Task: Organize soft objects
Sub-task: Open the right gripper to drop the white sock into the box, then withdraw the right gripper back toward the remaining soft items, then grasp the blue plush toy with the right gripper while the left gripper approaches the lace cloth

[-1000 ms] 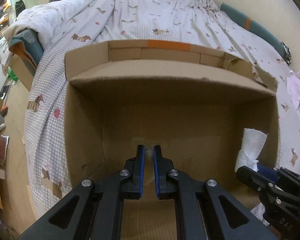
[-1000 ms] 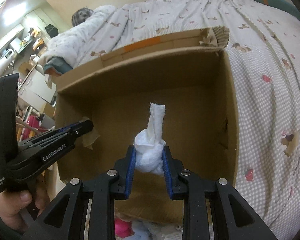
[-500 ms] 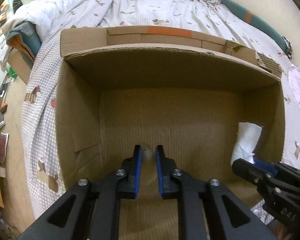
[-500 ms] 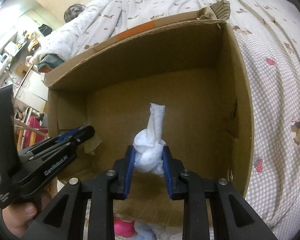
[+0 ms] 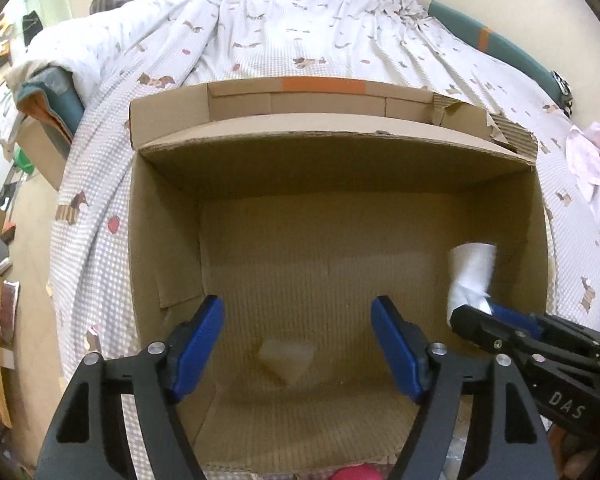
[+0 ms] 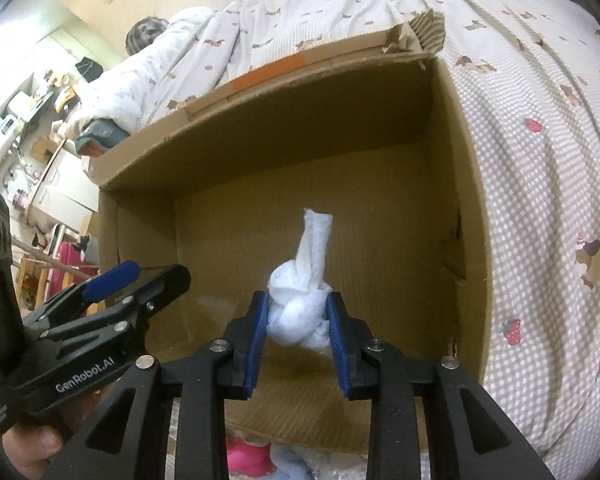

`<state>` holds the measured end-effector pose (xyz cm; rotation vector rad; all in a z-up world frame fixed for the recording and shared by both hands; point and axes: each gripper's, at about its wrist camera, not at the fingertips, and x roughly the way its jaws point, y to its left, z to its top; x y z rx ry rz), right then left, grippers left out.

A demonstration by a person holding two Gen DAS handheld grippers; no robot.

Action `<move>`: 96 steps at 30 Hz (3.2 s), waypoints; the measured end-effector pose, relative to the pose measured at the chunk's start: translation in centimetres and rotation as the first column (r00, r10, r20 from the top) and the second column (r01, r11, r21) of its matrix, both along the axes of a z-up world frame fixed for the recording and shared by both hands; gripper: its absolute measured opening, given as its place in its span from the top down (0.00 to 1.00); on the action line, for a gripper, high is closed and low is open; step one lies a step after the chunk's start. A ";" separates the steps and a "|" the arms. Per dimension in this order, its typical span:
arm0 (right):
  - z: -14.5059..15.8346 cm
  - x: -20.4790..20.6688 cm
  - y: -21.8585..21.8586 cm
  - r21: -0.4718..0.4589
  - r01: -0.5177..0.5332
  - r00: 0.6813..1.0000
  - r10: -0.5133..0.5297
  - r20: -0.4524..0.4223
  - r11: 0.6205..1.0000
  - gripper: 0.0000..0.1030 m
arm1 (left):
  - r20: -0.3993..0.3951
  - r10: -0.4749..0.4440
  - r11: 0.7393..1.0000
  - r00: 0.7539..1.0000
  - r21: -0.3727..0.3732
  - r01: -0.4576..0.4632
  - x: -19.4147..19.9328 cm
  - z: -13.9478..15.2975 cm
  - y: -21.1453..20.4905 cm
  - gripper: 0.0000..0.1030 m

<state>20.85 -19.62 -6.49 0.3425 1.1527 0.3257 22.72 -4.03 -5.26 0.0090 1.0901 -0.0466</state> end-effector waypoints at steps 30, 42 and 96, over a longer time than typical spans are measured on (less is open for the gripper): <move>6.0 -4.9 -1.4 0.022 0.024 0.980 -0.028 0.195 0.999 0.03 | 0.114 0.027 0.999 0.993 0.016 -0.029 -6.0 7.1 3.1 0.28; 5.3 -8.3 -2.3 -0.038 0.032 0.985 -0.025 0.173 0.999 0.03 | 0.099 0.057 0.998 0.993 0.014 -0.059 -11.2 6.5 5.7 0.28; -4.8 -11.9 -5.0 -0.034 0.187 0.948 -0.189 -0.255 0.982 0.16 | 0.012 0.243 0.967 0.970 -0.080 -0.241 -15.6 1.3 9.9 0.28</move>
